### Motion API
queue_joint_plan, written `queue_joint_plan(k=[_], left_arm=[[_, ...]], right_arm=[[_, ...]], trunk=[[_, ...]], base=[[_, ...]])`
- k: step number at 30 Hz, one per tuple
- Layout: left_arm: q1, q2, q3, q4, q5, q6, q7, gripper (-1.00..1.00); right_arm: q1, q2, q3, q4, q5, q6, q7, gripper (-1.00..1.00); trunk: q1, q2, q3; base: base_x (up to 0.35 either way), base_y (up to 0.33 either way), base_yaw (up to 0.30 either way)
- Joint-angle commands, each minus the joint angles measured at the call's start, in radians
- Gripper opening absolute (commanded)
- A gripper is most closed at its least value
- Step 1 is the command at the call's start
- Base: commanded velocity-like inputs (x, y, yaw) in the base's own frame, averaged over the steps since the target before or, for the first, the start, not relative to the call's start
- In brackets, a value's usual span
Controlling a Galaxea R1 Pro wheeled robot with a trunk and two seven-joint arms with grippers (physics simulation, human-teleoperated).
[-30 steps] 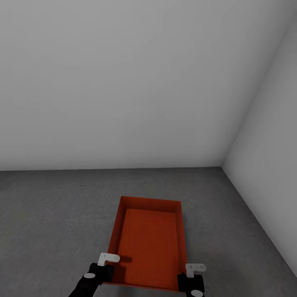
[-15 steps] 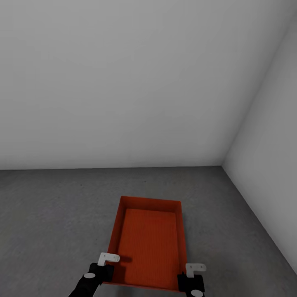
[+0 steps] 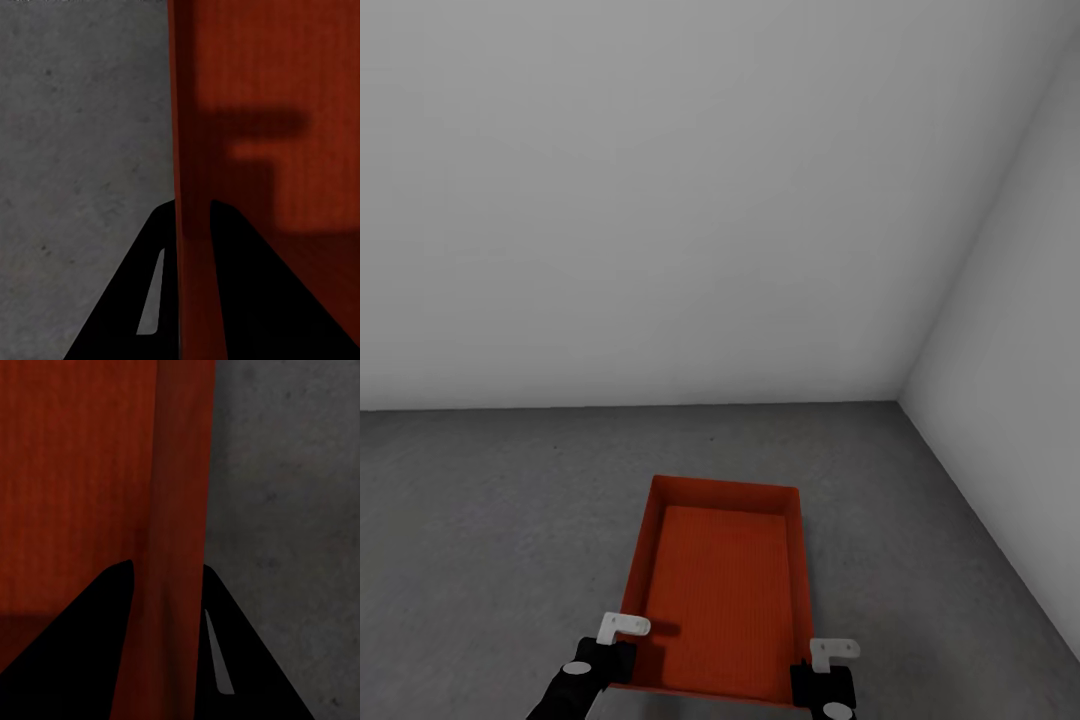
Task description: Move the two storage containers from the living room to the garage. In the garage, place one container on the floor and stack the other container on top of it (either order is fine).
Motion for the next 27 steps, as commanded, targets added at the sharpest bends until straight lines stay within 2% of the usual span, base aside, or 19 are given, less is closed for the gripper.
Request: queue_joint_plan(k=[1, 11, 18, 27], left_arm=[[0.000, 0.001, -0.011, 0.087, 0.005, 0.005, -0.025, -1.00], [0.000, 0.001, -0.011, 0.086, 0.005, 0.005, -0.025, -1.00], [0.000, 0.001, -0.010, 0.086, 0.005, 0.005, -0.025, -1.00], [0.000, 0.001, -0.010, 0.085, 0.005, 0.005, -0.025, -1.00]], right_arm=[[-0.002, -0.033, -0.005, -0.002, 0.015, -0.009, -0.011, -1.00], [-0.002, -0.033, -0.005, -0.002, 0.015, -0.009, -0.011, -1.00], [-0.002, -0.033, -0.005, -0.002, 0.015, -0.009, -0.011, -1.00], [-0.002, -0.033, -0.005, -0.002, 0.015, -0.009, -0.011, -1.00]], trunk=[[0.000, 0.000, -0.001], [0.000, 0.000, -0.001], [0.027, -0.049, -0.023], [0.027, -0.049, -0.023]], base=[[0.000, 0.000, 0.000], [0.000, 0.000, 0.000], [0.000, 0.000, 0.000], [0.000, 0.000, 0.000]])
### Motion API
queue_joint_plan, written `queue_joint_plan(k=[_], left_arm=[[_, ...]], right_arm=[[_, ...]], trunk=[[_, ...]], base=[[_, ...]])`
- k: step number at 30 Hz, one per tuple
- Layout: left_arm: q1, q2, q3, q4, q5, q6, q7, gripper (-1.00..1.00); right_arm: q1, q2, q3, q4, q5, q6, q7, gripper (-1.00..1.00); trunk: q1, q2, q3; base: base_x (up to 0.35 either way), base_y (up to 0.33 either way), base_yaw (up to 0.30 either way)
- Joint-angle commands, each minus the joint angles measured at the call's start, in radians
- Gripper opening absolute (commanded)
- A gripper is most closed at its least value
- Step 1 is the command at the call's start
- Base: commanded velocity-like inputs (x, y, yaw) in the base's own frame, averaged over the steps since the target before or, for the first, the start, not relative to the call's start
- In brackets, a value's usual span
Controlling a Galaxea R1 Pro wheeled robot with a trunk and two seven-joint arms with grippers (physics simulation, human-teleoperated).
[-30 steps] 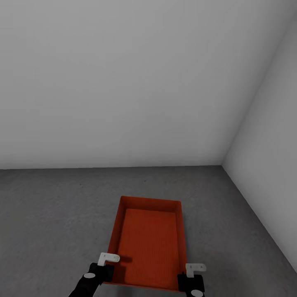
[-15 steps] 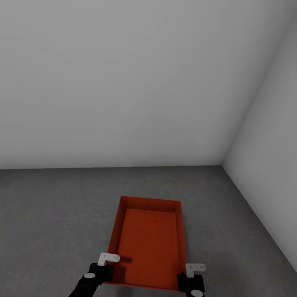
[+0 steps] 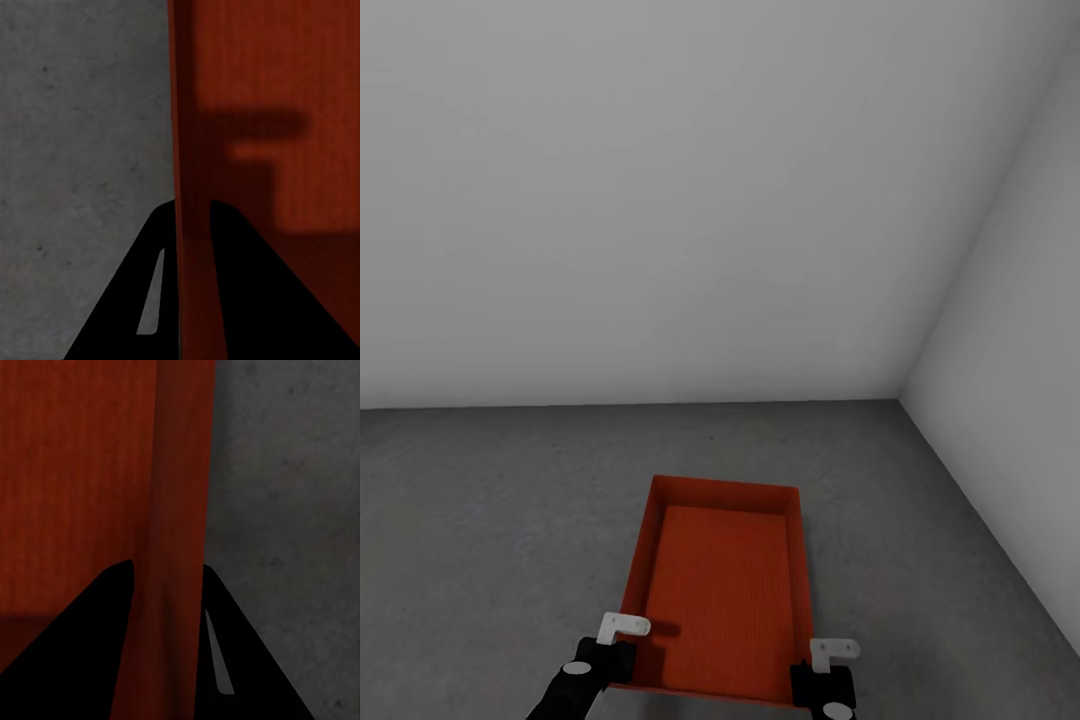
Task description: Move the two storage containers from the living room to the garage. In the garage, place one container on the floor and stack the other container on top of it (either order is fine).
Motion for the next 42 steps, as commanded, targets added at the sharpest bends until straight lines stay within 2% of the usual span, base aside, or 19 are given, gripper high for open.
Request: queue_joint_plan(k=[1, 3, 12, 18, 26, 39, 42], left_arm=[[0.000, 0.001, -0.011, 0.084, 0.005, 0.006, -0.025, -1.00], [0.000, 0.001, -0.011, 0.083, 0.005, 0.006, -0.025, -1.00], [0.000, 0.001, -0.011, 0.083, 0.005, 0.006, -0.025, -1.00], [0.000, 0.001, -0.011, 0.084, 0.005, 0.006, -0.025, -1.00], [0.000, 0.001, -0.010, 0.083, 0.005, 0.006, -0.025, -1.00], [0.000, 0.002, -0.009, 0.083, 0.006, 0.006, -0.025, -1.00], [0.000, 0.002, -0.009, 0.083, 0.006, 0.005, -0.025, -1.00]], right_arm=[[-0.002, -0.033, -0.005, -0.002, 0.016, -0.009, -0.011, -1.00], [-0.002, -0.033, -0.005, -0.002, 0.016, -0.009, -0.011, -1.00], [-0.002, -0.033, -0.005, -0.002, 0.016, -0.009, -0.011, -1.00], [-0.002, -0.033, -0.005, -0.002, 0.016, -0.009, -0.011, -1.00], [-0.002, -0.033, -0.005, -0.002, 0.016, -0.009, -0.011, -1.00], [-0.002, -0.033, -0.005, -0.002, 0.015, -0.010, -0.010, -1.00], [-0.002, -0.033, -0.005, -0.002, 0.014, -0.010, -0.011, -1.00]], trunk=[[0.000, 0.000, -0.001], [0.000, 0.000, -0.001], [0.034, -0.063, -0.029], [0.034, -0.063, -0.029], [0.065, -0.119, -0.054], [0.065, -0.119, -0.054], [0.077, -0.140, -0.063]], base=[[0.000, 0.000, 0.000], [0.000, 0.000, 0.000], [0.000, 0.000, 0.000], [0.000, 0.000, 0.000], [0.000, 0.000, 0.000], [0.000, 0.000, 0.000], [0.000, 0.000, 0.000]])
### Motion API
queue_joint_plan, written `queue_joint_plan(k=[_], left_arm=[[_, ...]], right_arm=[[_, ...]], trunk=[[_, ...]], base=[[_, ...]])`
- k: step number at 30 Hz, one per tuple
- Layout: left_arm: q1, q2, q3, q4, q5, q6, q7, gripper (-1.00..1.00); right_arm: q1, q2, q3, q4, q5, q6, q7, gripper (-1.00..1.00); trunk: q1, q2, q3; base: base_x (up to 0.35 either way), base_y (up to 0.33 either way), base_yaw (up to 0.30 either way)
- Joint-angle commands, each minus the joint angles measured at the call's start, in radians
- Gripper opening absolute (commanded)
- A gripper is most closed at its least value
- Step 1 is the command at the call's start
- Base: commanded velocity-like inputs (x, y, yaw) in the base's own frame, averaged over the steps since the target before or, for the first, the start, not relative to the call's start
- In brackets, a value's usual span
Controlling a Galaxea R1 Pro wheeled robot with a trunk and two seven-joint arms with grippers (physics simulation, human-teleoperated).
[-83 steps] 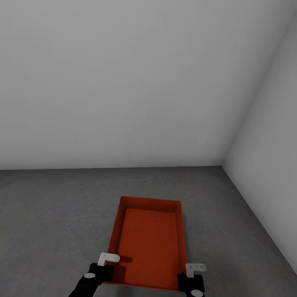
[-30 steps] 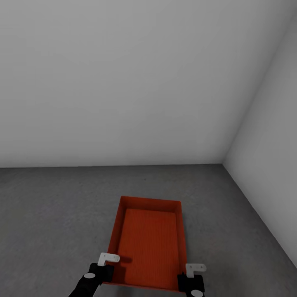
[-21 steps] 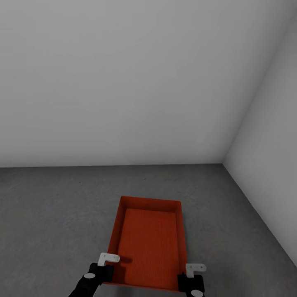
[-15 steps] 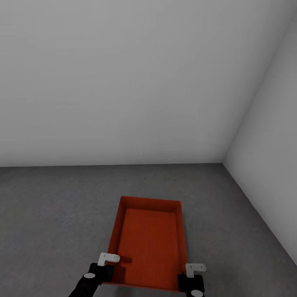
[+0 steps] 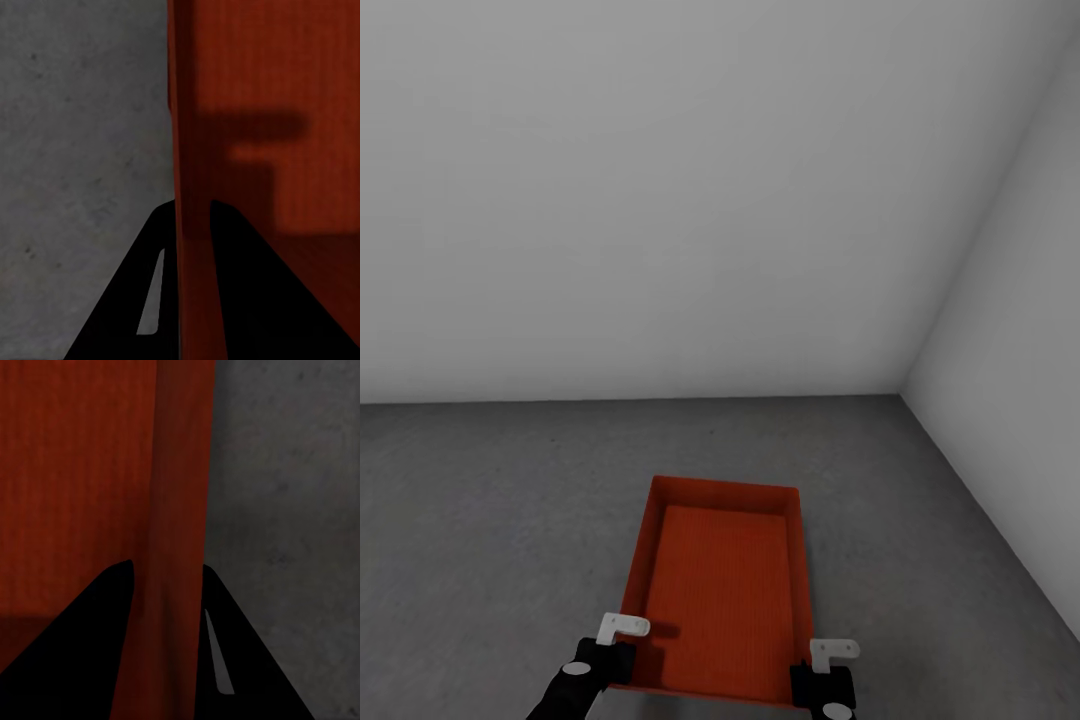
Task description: Move the two storage containers from the living room to the garage. In the garage, place one container on the floor and stack the other container on top of it (either order is fine).
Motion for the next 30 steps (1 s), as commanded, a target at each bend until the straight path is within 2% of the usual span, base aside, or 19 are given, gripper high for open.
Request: queue_joint_plan(k=[1, 4, 13, 18, 30], left_arm=[[0.000, 0.001, -0.010, 0.081, 0.005, 0.006, -0.023, -1.00], [0.001, 0.001, -0.010, 0.081, 0.005, 0.006, -0.023, -1.00], [0.001, 0.000, -0.010, 0.081, 0.005, 0.006, -0.023, -1.00], [0.000, 0.000, -0.010, 0.081, 0.005, 0.006, -0.023, -1.00], [0.001, 0.000, -0.010, 0.081, 0.005, 0.006, -0.022, -1.00]], right_arm=[[-0.003, -0.034, -0.008, -0.002, 0.015, -0.013, -0.007, -1.00], [-0.003, -0.034, -0.008, -0.002, 0.015, -0.012, -0.007, -1.00], [-0.003, -0.034, -0.008, -0.002, 0.015, -0.012, -0.007, -1.00], [-0.003, -0.034, -0.008, -0.002, 0.016, -0.012, -0.007, -1.00], [-0.003, -0.034, -0.008, -0.002, 0.016, -0.012, -0.007, -1.00]], trunk=[[0.004, -0.008, -0.004], [0.015, -0.029, -0.013], [0.015, -0.029, -0.013], [0.034, -0.064, -0.029], [0.034, -0.064, -0.029]], base=[[0.000, 0.000, 0.000], [0.000, 0.000, 0.000], [0.000, 0.000, 0.000], [0.000, 0.000, 0.000], [0.000, 0.000, 0.000]])
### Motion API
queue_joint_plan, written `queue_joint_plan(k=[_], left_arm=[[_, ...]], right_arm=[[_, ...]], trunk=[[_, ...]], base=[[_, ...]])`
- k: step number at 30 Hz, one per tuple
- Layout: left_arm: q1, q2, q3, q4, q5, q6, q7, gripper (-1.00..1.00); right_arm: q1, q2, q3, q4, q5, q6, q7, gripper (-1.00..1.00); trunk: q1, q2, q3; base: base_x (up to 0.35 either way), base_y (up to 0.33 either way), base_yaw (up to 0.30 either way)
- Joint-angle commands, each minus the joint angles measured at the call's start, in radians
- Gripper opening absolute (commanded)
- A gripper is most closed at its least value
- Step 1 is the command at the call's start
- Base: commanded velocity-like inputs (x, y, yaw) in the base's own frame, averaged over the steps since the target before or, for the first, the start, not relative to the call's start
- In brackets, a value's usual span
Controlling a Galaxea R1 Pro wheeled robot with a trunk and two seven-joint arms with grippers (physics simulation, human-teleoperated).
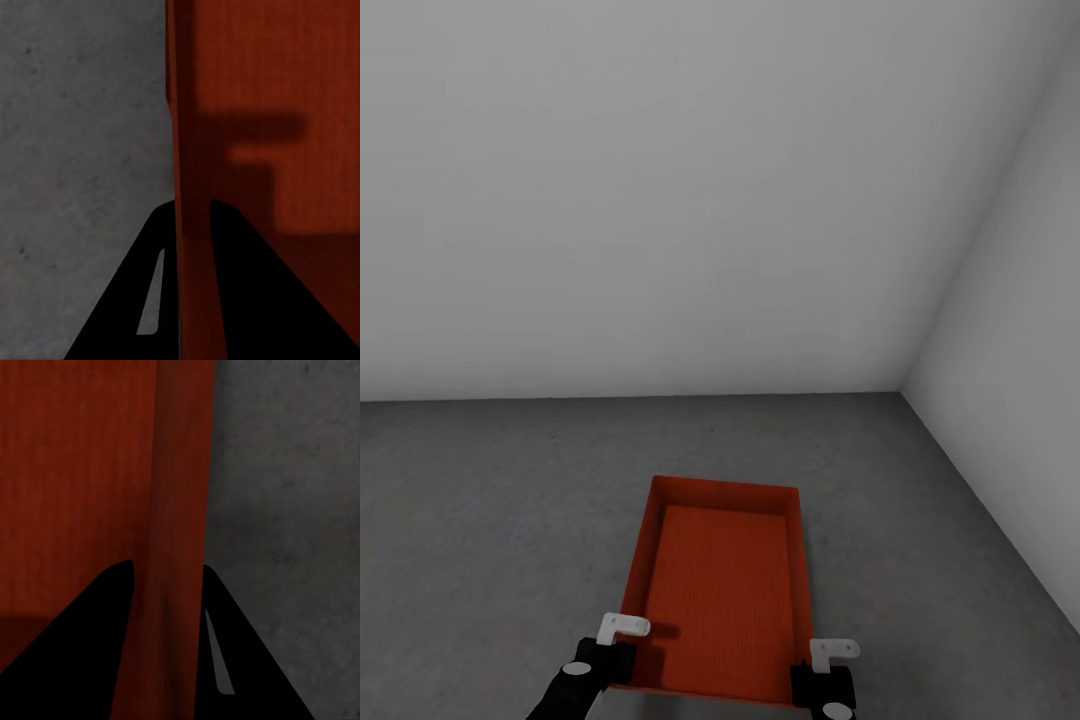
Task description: Move the two storage containers from the living room to the garage. In the garage, place one container on the floor and stack the other container on top of it (either order is fine).
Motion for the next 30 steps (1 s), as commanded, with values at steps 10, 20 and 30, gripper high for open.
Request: queue_joint_plan(k=[10, 20, 30], left_arm=[[-0.001, 0.001, -0.007, 0.083, 0.007, 0.008, -0.023, -1.00], [-0.001, 0.001, -0.007, 0.083, 0.008, 0.008, -0.023, -1.00], [0.000, 0.001, -0.007, 0.084, 0.008, 0.008, -0.023, 1.00]], right_arm=[[-0.002, -0.033, -0.007, -0.002, 0.016, -0.009, -0.010, -1.00], [-0.002, -0.033, -0.007, -0.002, 0.016, -0.009, -0.010, -1.00], [-0.002, -0.033, -0.007, -0.002, 0.015, -0.009, -0.010, -1.00]], trunk=[[0.000, 0.000, -0.001], [0.000, 0.000, -0.001], [0.000, 0.000, -0.001]], base=[[0.000, 0.000, 0.000], [0.000, 0.000, 0.000], [0.000, 0.000, 0.000]])
